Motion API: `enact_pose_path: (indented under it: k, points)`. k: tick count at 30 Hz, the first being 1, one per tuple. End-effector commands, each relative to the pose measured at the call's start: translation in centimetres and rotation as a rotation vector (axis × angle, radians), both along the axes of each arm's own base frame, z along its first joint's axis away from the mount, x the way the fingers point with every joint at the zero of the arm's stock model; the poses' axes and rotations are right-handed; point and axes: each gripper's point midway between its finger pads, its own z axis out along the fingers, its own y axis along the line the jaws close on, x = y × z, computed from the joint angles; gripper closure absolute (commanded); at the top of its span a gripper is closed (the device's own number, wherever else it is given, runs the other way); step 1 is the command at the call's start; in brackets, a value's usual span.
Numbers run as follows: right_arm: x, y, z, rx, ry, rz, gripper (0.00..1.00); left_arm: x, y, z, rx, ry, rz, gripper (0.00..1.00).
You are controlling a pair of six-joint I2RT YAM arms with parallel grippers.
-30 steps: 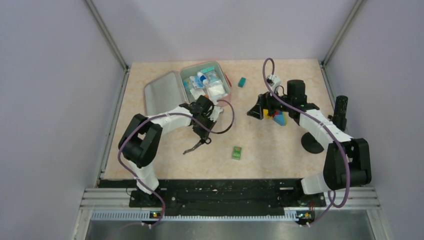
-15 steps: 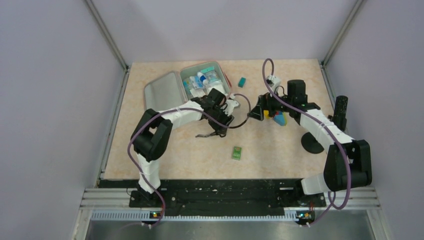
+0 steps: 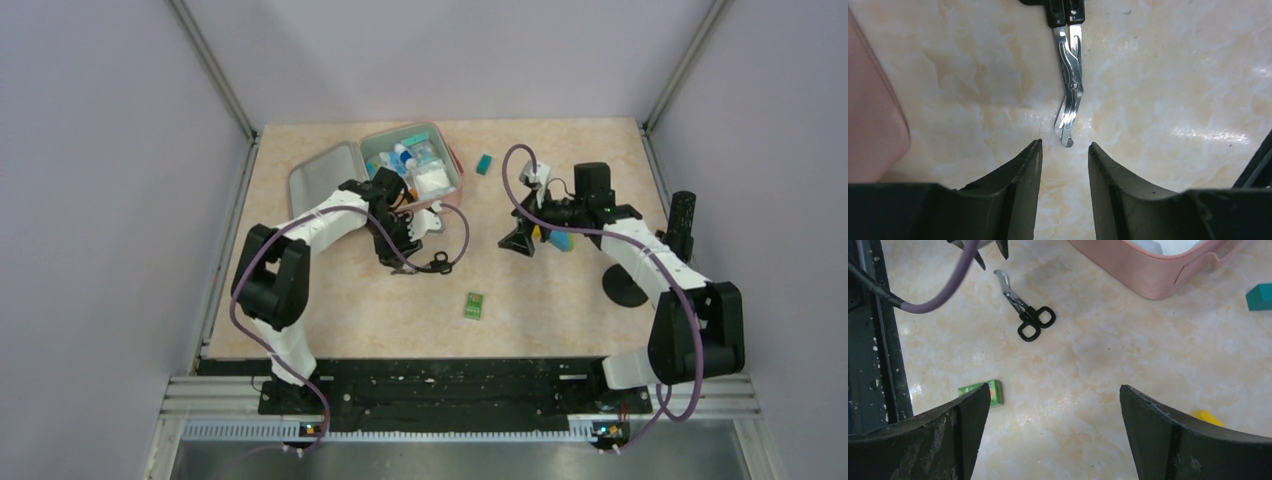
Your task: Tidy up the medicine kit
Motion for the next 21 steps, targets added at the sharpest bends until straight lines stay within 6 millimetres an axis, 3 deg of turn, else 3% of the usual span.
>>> enact_pose_path:
  k: [1,9,16,21]
  points:
    - [0.4,1.5,1.7,-0.004,-0.16,0.151,0.01,0.4,0.6,-1.5,0.046,0.031,-0.112,0.56]
    - [-0.3,2.4,0.7,-0.083,-0.314,0.252,0.11,1.6,0.6,-3.5,0.082,0.064,-0.117,0.58]
    - [-1.4,3.4,-0.7,-0.107,-0.311,0.337,0.18,1.2,2.5,-5.2,0.167,0.061,-0.177,0.69]
    - [-1.5,4.1,-1.3,-0.093,-0.295,0.348,0.19,0.6,3.2,-5.3,0.181,0.043,-0.208,0.67]
